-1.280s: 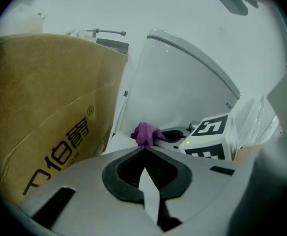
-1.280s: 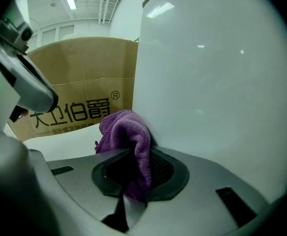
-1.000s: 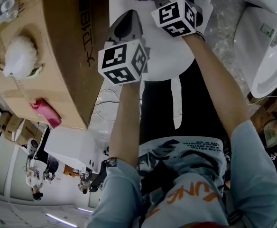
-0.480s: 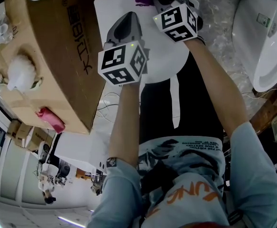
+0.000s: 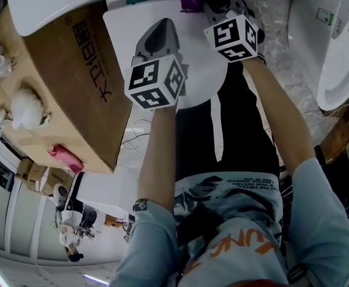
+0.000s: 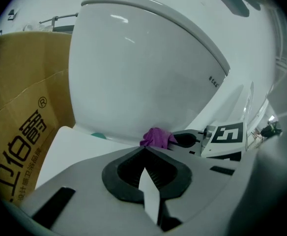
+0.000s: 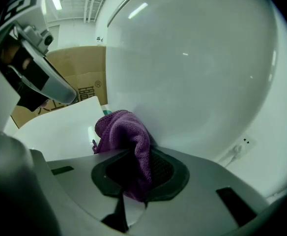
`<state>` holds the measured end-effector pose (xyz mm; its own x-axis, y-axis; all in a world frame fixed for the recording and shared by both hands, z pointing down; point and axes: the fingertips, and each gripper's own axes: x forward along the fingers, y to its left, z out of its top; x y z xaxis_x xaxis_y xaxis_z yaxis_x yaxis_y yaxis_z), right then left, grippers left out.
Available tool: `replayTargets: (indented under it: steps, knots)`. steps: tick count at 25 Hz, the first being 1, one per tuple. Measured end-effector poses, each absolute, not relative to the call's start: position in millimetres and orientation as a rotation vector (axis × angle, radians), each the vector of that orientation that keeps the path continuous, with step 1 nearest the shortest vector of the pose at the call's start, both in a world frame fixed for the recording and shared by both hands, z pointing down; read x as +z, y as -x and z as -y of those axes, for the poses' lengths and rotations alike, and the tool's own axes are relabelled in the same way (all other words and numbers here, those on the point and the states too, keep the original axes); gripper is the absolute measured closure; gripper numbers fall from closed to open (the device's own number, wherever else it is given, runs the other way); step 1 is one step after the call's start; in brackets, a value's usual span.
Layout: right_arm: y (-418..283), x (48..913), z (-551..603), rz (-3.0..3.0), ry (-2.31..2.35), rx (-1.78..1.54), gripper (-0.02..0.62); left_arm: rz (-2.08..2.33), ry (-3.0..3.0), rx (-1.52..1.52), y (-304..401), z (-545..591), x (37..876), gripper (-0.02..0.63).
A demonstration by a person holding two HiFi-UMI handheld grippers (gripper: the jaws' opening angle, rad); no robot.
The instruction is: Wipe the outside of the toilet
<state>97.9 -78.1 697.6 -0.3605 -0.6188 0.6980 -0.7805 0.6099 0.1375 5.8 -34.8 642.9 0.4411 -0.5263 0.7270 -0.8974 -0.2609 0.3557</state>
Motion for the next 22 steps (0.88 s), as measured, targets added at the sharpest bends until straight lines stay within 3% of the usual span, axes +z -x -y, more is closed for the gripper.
replayTargets:
  steps: [11, 17, 22]
  knots:
    - [-166.6, 704.2, 67.1, 2.073, -1.205, 0.409, 0.529, 1.169, -1.931, 0.660, -47.3, 25.3, 652.6, 0.581]
    - [-217.8, 721.5, 43.5, 1.971, -1.315, 0.751, 0.525, 1.156, -1.951, 0.619, -69.3, 20.1, 642.9, 0.581]
    - [-235.8, 693.1, 20.4, 2.002, -1.420, 0.792, 0.525, 1.140, -1.988, 0.564, -79.0, 12.8, 626.8, 0.581]
